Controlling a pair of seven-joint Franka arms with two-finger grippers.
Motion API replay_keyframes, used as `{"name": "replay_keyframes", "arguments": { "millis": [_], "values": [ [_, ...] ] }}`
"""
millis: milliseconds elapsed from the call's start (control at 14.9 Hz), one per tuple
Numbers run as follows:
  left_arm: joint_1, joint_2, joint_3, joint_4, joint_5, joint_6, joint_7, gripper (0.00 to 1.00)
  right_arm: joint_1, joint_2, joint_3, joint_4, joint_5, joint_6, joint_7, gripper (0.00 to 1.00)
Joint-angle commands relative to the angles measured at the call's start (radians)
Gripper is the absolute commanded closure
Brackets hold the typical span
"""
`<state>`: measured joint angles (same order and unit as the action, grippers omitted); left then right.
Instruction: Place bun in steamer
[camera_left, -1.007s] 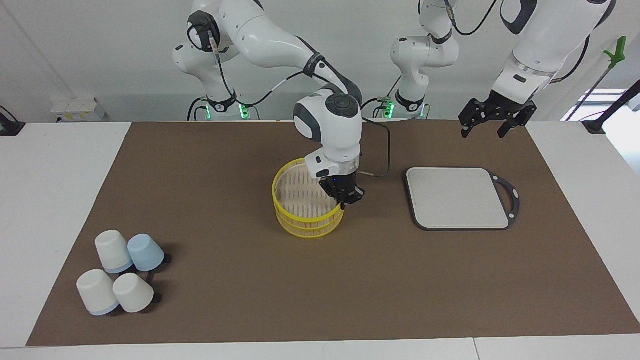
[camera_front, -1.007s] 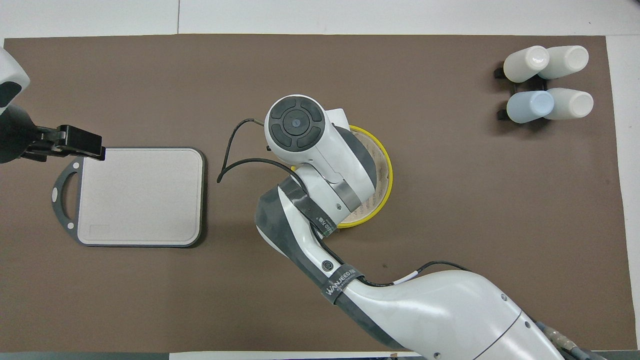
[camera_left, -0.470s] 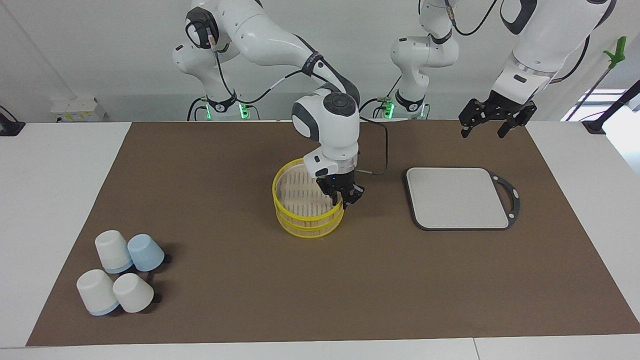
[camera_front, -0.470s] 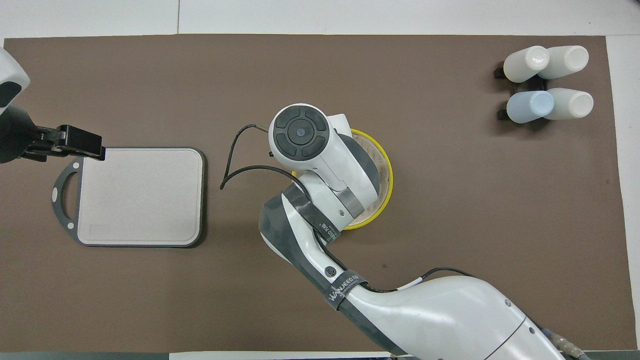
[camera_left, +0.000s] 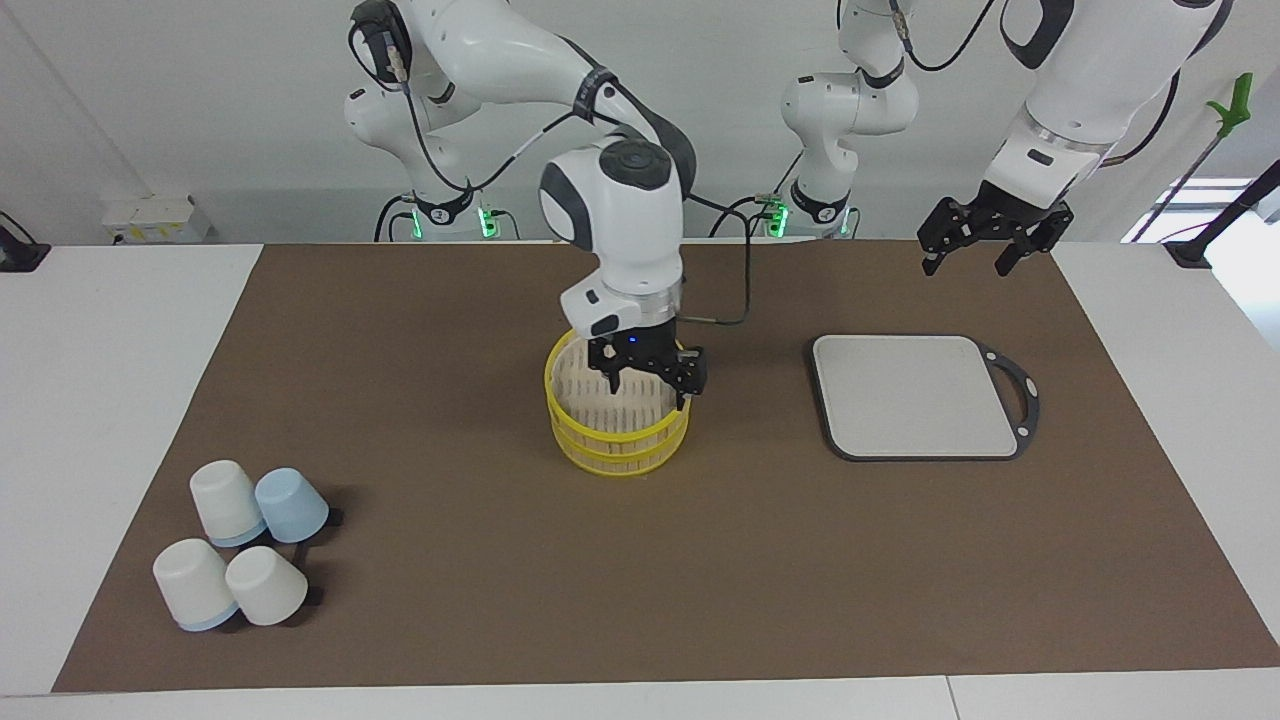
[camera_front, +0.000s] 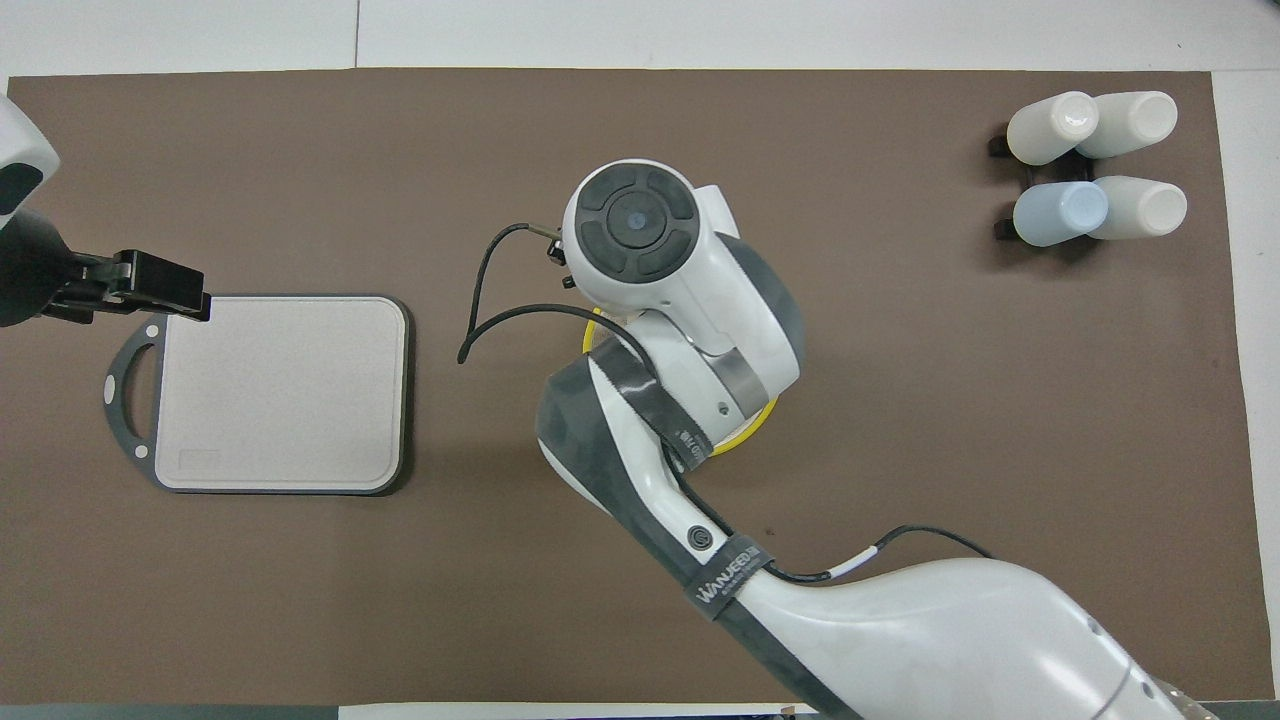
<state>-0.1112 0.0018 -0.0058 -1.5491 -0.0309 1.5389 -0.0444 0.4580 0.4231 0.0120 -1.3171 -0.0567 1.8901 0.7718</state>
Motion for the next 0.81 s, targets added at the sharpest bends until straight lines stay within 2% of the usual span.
{"name": "replay_keyframes", "arguments": {
  "millis": [0, 201, 403, 739],
  "values": [
    [0.010, -0.022, -0.008, -0.019, 0.020, -0.002, 0.006, 0.00, -0.172, -0.111, 0.016, -0.041, 0.008, -0.097, -0.323, 0.00],
    [0.010, -0.023, -0.008, -0.019, 0.020, -0.002, 0.006, 0.00, -0.368, -0.187, 0.016, -0.062, 0.009, -0.212, -0.642, 0.00],
    [0.010, -0.022, -0.008, -0.019, 0.020, -0.002, 0.005, 0.00, -0.543, -0.231, 0.019, -0.073, 0.015, -0.259, -0.854, 0.00],
    [0.010, -0.023, -0.008, -0.019, 0.020, -0.002, 0.006, 0.00, -0.676, -0.306, 0.016, -0.186, 0.115, -0.267, -0.885, 0.00]
  ]
}}
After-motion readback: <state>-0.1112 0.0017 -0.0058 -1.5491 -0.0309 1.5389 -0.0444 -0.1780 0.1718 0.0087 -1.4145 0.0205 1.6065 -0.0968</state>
